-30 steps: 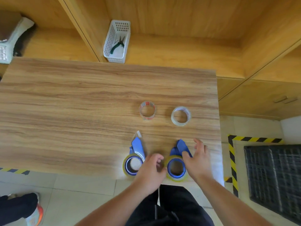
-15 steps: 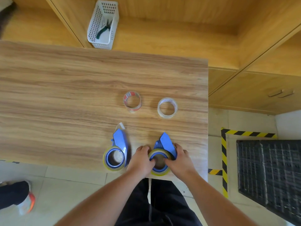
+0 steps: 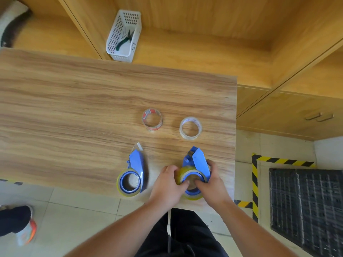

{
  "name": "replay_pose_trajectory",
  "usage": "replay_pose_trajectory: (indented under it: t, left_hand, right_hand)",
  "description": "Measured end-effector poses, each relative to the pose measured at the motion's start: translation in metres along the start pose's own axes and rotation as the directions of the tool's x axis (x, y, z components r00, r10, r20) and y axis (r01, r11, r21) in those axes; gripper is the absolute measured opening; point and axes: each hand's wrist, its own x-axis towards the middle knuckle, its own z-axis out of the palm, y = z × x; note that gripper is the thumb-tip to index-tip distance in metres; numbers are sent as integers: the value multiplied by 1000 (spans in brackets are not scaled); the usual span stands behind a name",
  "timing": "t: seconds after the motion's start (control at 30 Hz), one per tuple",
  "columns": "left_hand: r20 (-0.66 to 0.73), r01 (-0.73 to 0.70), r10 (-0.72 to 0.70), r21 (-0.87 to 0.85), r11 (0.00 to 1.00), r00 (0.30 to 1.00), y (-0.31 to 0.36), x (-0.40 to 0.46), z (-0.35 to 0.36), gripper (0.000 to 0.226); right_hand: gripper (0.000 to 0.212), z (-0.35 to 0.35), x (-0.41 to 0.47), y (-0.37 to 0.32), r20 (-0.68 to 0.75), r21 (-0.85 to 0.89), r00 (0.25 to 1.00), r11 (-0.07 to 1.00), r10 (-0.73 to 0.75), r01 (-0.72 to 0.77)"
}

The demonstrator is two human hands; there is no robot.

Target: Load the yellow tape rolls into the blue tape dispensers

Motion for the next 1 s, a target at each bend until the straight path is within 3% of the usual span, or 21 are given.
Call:
replay_pose_trajectory:
  t: [0.37, 0.57, 0.63, 0.77, 0.87, 1.0]
  left_hand:
    - [-21, -152, 151, -235, 960, 988, 40, -28, -43, 28]
    - [-75, -90, 65, -402, 911, 995, 46, -46, -38, 34]
    - [-69, -61, 33, -465, 883, 997, 49, -53, -36, 37]
    - [-18, -53, 51, -418, 907, 999, 54, -60, -47, 46]
    - [-24, -206, 212, -371, 905, 977, 54, -56, -65, 33]
    - [99, -422, 452, -230, 877, 886, 54, -44, -92, 39]
  right_hand:
    - [52, -31, -13, -31, -61, 283, 987, 945, -152, 163]
    - [13, -27, -17, -40, -106, 410, 991, 904, -80, 117]
    - [9, -26, -15, -38, -85, 447, 995, 890, -52, 85]
    - [11, -31, -18, -38, 59, 558, 998, 830, -24, -13]
    - [33, -36, -28, -46, 243, 603, 970, 784, -6, -146]
    - [47, -37, -36, -51, 460, 535, 888, 804, -19, -260]
